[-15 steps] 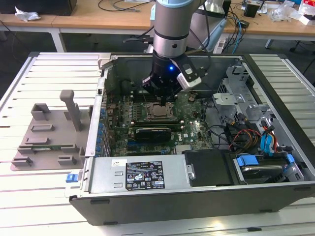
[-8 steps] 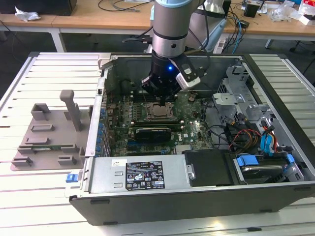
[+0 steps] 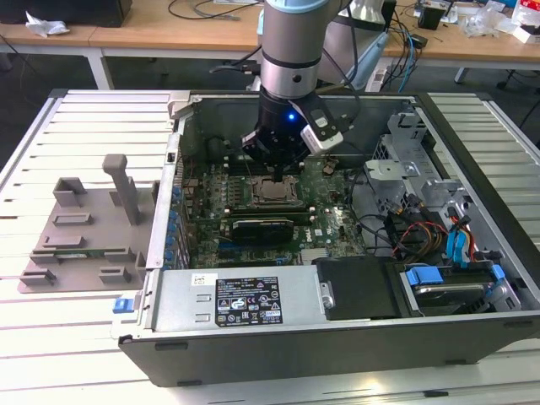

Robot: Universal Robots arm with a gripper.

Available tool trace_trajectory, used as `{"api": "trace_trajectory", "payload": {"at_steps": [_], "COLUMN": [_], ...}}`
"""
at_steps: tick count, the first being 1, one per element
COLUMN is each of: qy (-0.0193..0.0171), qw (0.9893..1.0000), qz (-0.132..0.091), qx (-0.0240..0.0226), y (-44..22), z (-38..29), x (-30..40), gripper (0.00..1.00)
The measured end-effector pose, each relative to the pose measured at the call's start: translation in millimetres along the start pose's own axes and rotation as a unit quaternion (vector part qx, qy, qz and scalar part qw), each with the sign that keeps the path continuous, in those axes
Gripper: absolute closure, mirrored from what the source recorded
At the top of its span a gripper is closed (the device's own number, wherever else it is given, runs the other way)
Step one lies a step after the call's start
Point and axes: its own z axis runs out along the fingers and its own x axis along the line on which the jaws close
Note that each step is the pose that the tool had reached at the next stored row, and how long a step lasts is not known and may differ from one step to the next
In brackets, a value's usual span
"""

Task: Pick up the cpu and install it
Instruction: 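Install the first cpu locking lever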

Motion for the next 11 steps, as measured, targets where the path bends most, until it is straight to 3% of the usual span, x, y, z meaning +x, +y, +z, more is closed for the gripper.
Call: {"api": "trace_trajectory", "payload": {"at_steps": [2, 4, 6, 7, 11], "qy": [0.0000, -0.0001, 0.0000, -0.0001, -0.0001], "qw": [1.0000, 1.0000, 1.0000, 1.0000, 1.0000], "qz": [0.000, 0.000, 0.000, 0.000, 0.000], "qx": [-0.0003, -0.0006, -0.0006, -0.0007, -0.0007], "y": [-0.1, 0.0, 0.1, 0.1, 0.1], "z": [-0.7, -5.6, -15.8, -18.0, -18.4], "x": [0.2, 0.2, 0.3, 0.3, 0.3], "gripper": [0.89, 0.89, 0.89, 0.89, 0.89]}}
